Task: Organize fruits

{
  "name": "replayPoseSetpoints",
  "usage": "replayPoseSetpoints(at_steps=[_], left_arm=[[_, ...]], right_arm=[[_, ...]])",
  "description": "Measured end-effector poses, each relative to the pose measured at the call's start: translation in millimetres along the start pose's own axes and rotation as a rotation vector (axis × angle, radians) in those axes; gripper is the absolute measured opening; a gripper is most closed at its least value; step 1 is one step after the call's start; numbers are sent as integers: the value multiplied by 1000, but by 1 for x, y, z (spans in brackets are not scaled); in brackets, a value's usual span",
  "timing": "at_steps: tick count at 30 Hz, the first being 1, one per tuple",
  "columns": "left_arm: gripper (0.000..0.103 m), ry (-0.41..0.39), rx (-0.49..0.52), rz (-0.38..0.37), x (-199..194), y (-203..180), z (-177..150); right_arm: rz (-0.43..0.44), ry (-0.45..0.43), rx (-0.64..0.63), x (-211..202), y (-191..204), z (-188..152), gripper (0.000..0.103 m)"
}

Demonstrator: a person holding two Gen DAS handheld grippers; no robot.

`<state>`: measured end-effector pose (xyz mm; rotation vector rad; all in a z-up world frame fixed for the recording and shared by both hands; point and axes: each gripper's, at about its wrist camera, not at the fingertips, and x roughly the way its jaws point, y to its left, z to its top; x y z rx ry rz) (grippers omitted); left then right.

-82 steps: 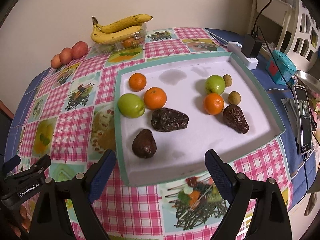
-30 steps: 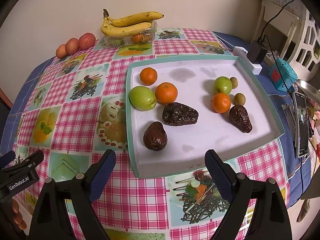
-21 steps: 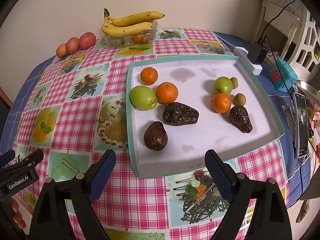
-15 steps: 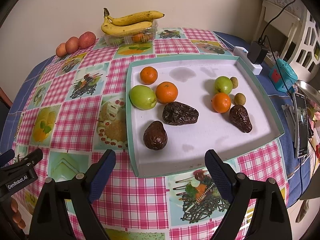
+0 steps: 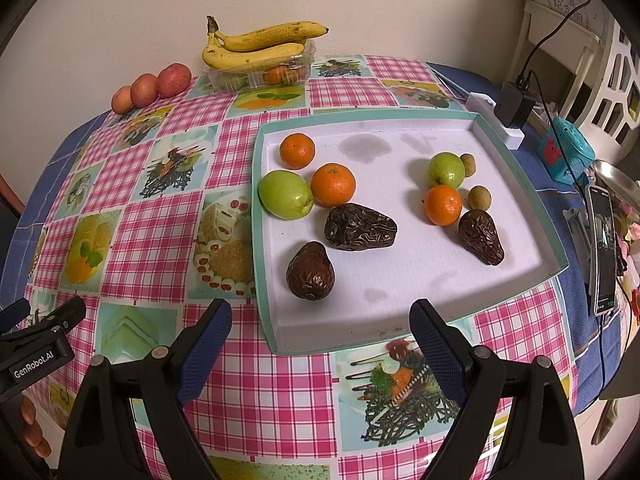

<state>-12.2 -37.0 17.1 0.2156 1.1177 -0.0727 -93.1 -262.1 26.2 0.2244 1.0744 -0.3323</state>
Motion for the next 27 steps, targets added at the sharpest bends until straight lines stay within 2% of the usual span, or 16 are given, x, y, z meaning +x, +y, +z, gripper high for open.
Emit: replayPoseSetpoints(at_steps=[27], left_arm=[[103,0,2,-1,1,1,0]], right_arm=[[-2,7,-4,1,0,-1,91]])
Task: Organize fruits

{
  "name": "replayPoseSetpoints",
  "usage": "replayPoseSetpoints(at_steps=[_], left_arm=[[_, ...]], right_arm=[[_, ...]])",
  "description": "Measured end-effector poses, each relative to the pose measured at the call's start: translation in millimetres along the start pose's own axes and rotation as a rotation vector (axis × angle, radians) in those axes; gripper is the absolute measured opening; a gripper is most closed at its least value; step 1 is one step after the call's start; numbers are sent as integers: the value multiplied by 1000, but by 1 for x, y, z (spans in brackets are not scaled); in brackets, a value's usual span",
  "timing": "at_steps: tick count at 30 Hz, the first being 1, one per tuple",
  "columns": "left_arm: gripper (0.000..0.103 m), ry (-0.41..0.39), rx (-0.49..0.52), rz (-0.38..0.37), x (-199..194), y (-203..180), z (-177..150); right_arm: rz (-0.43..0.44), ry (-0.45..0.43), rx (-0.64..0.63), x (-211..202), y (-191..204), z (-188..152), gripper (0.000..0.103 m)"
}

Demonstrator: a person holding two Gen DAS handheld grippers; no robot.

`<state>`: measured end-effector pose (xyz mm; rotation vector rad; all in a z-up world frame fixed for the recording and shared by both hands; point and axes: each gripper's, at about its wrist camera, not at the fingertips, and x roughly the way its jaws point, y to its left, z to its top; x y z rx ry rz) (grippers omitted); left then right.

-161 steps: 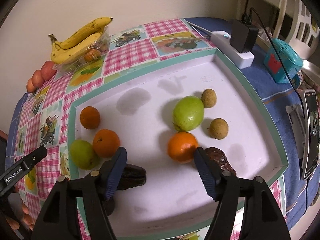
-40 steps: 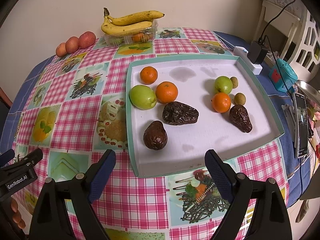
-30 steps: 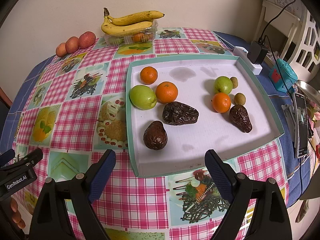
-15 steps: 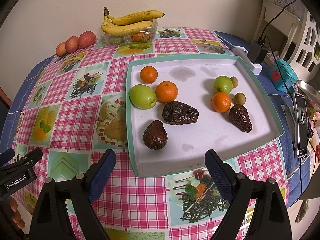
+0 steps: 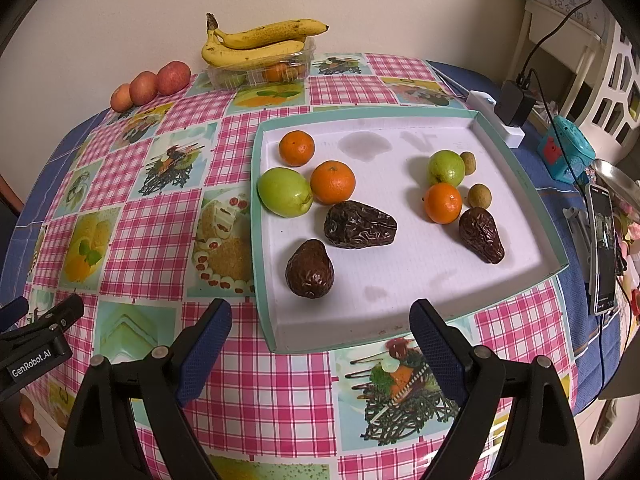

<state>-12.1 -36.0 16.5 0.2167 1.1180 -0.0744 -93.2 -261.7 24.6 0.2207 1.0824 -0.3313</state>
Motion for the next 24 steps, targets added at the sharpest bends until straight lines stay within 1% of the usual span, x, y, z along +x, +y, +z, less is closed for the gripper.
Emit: replayPoseSetpoints(at_steps=[24], left_arm=[[103,-3,3,0,0,1,0]], right_arm=[[-7,15,15,2,-1,0,91]])
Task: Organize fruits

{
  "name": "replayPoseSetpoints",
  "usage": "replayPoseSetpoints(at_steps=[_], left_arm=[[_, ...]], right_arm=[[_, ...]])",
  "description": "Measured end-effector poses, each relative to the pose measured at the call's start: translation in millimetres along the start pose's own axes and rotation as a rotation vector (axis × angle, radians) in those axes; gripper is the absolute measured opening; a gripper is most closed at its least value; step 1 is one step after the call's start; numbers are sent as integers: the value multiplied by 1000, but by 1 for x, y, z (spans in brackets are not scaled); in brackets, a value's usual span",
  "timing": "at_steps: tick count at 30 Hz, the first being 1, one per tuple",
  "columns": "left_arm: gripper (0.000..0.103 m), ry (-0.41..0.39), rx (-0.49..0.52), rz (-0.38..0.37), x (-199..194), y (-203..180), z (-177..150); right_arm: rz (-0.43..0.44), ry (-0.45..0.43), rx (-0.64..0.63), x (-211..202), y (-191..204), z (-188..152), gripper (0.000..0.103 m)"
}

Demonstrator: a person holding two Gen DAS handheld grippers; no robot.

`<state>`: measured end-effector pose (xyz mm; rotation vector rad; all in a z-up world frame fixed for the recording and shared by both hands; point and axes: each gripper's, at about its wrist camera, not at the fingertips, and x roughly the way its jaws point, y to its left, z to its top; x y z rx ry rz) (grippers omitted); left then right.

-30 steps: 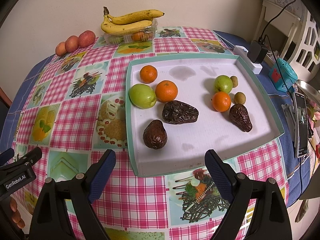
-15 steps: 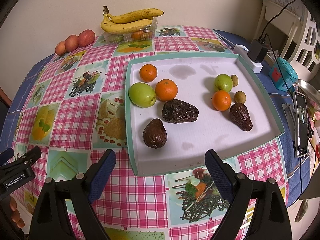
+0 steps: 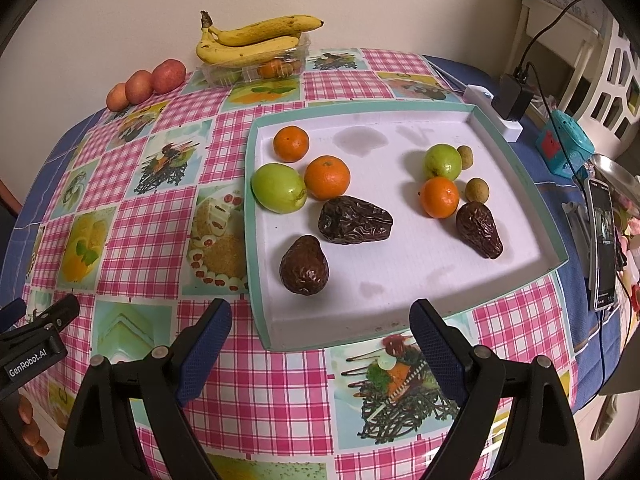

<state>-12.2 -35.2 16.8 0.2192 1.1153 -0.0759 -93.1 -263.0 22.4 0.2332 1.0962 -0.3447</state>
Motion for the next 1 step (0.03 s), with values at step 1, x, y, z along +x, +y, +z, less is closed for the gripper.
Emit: replayPoseSetpoints(at_steps=[1], left_arm=[[103,2,1,-4,1,1,0]], right_arm=[[1,0,-1,0,0,0,91]])
